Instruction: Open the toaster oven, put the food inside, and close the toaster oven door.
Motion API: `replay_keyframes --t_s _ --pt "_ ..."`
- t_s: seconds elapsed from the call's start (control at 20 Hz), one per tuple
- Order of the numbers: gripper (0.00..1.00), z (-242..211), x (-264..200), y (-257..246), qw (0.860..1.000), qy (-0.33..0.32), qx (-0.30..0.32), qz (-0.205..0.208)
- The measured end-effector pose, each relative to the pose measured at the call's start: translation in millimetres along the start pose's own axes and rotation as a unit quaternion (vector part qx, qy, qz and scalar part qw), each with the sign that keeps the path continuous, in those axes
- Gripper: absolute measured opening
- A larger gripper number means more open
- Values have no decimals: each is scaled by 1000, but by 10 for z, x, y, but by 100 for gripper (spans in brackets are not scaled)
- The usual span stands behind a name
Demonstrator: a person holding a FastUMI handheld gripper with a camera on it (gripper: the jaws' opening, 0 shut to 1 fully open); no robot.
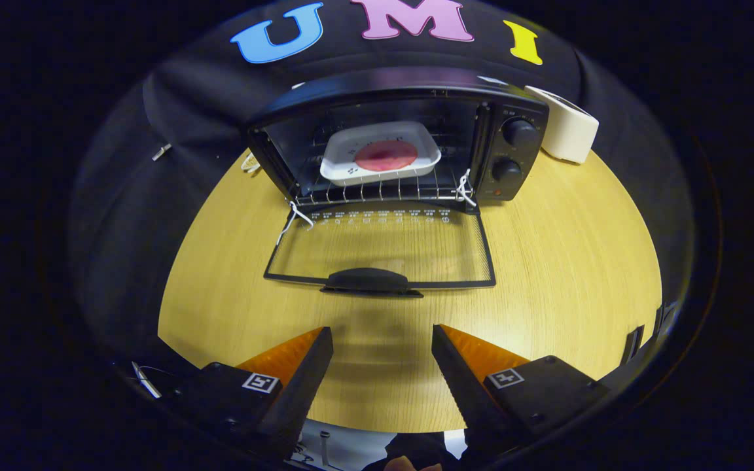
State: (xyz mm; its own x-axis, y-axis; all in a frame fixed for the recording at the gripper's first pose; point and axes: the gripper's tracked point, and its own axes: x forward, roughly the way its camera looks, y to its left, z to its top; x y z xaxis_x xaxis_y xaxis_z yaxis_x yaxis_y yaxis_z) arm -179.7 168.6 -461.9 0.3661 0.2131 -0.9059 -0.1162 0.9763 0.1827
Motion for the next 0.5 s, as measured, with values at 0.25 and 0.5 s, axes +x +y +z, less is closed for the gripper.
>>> replay_keyframes --t_s 0.25,0.5 --pt "99 -1 294 8 999 16 10 -26" --pt "99 -2 509 96 997 44 46 -38"
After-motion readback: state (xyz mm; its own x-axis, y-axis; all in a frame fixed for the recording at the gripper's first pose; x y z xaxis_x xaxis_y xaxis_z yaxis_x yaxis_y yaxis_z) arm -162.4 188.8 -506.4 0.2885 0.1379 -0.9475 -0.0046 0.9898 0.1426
